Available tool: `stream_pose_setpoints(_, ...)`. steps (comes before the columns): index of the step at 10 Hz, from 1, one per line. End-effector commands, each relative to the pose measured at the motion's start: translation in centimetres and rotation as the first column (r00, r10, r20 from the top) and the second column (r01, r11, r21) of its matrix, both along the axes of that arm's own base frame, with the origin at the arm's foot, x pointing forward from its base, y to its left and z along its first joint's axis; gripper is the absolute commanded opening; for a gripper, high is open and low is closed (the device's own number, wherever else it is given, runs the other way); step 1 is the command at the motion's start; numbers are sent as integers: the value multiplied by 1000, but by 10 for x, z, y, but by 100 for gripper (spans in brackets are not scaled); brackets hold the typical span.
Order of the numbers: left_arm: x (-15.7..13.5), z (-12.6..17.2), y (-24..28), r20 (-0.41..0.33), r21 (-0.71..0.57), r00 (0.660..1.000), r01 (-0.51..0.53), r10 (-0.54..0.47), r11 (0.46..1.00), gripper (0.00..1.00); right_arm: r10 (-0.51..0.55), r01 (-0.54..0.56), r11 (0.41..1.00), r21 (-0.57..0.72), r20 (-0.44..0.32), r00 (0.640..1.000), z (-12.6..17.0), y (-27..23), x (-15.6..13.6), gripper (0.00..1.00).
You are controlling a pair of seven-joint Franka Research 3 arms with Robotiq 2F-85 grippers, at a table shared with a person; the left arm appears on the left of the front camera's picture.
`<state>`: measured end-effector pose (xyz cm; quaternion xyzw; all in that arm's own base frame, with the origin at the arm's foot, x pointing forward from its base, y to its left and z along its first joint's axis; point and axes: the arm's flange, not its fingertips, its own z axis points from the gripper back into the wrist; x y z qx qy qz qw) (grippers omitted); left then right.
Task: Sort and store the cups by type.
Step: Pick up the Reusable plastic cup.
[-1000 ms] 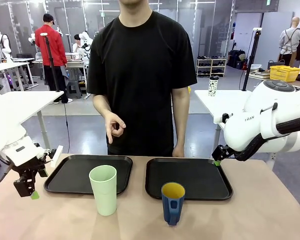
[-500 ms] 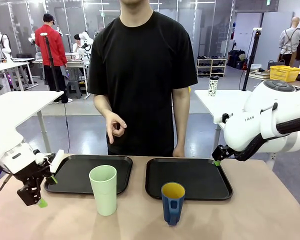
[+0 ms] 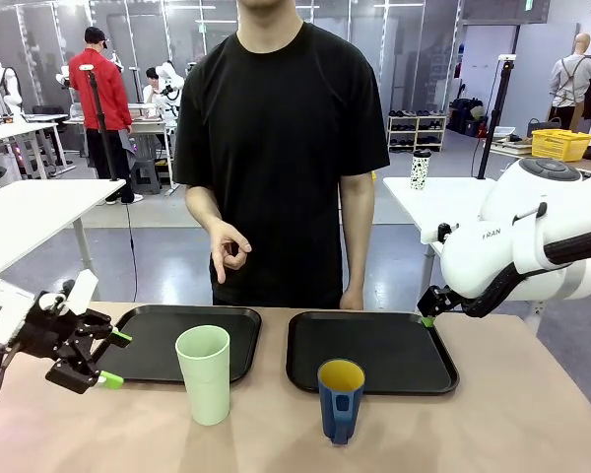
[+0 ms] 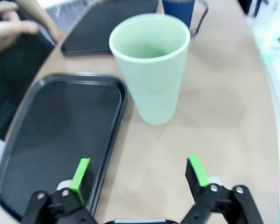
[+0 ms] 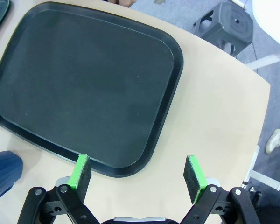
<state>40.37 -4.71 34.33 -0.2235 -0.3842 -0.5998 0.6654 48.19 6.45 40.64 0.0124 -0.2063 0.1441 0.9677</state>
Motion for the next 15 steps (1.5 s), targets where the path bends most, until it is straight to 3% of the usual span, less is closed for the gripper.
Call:
stream_pose_setpoints(1, -10, -36, 0, -21, -167, 997, 76, -81, 983, 100, -2, 2, 1000, 2, 3, 1000, 0, -2, 0, 100)
stream_pose_setpoints(3, -10, -48, 2, -11, -266, 985, 162, -171, 950, 100, -2, 2, 1000, 2, 3, 1000, 0, -2, 0, 100)
stream_pose_setpoints(5, -6, -62, 7, -15, -339, 982, 170, -186, 925, 100, -2, 2, 1000, 2, 3, 1000, 0, -2, 0, 100)
stream_pose_setpoints(6, -4, -71, 10, 17, -421, 967, 236, -253, 875, 100, -2, 2, 1000, 2, 3, 1000, 0, -2, 0, 100)
stream_pose_setpoints(9, 7, -95, 5, 25, -515, 968, 226, -249, 827, 100, -2, 2, 1000, 2, 3, 1000, 0, -2, 0, 100)
stream_pose_setpoints(12, 11, -101, -1, 9, -476, 977, 193, -214, 858, 100, -2, 2, 1000, 2, 3, 1000, 0, -2, 0, 100)
stream_pose_setpoints(13, 10, -77, 0, -38, -492, 969, 196, -245, 849, 100, -2, 2, 1000, 2, 3, 1000, 0, -2, 0, 100)
stream_pose_setpoints(15, 10, -77, 0, -38, -492, 969, 196, -245, 849, 100, -2, 2, 1000, 2, 3, 1000, 0, -2, 0, 100)
